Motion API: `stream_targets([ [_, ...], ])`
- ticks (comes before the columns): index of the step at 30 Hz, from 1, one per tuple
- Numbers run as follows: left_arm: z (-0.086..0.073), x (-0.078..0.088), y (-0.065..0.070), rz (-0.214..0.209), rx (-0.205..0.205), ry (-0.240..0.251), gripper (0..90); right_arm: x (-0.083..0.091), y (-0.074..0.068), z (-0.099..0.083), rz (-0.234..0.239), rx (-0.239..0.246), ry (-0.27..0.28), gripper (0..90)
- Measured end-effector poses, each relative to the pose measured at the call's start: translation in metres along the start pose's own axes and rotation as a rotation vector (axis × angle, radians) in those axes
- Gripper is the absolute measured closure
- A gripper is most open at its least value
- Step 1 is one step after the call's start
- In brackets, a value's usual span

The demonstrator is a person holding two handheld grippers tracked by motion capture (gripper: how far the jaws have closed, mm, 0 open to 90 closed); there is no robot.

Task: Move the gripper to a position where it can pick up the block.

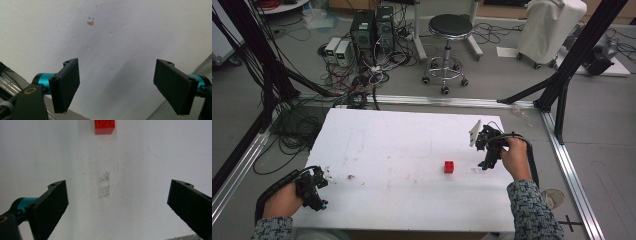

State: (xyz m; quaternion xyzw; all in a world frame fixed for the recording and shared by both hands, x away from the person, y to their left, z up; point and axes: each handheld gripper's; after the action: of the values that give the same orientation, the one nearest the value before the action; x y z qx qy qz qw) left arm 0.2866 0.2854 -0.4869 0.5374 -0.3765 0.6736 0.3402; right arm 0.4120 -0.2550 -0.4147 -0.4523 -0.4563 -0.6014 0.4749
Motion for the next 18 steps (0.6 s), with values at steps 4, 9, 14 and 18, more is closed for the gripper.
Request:
stream_targets([
  [4,-0.001,0.000,0.000,-0.003,0.004,0.002,21.3,-0.003,0.003,0.014,0.001,0.018,-0.006,2.6],
  [9,-0.001,0.000,-0.001,0.000,0.009,0.011,21.3,-0.014,0.004,0.028,0.019,0.038,-0.011,2.6],
  [14,-0.001,0.001,-0.001,0.001,0.008,0.008,21.3,-0.027,0.003,0.039,0.022,0.051,-0.038,2.6],
  [18,-0.001,0.001,-0.002,0.000,0.010,0.010,21.4,-0.040,0.002,0.051,0.037,0.066,-0.050,2.6],
])
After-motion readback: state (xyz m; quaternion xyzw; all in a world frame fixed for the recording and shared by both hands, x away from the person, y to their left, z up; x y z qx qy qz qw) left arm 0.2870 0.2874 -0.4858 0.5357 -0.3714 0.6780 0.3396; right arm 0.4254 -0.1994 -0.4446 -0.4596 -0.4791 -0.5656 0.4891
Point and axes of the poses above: each handheld gripper's, and its own axes: x roughly backward along the jaws, z roughly out of its top, y roughly to its right, and after that the axes turned 4 degrees about -x, right-handed
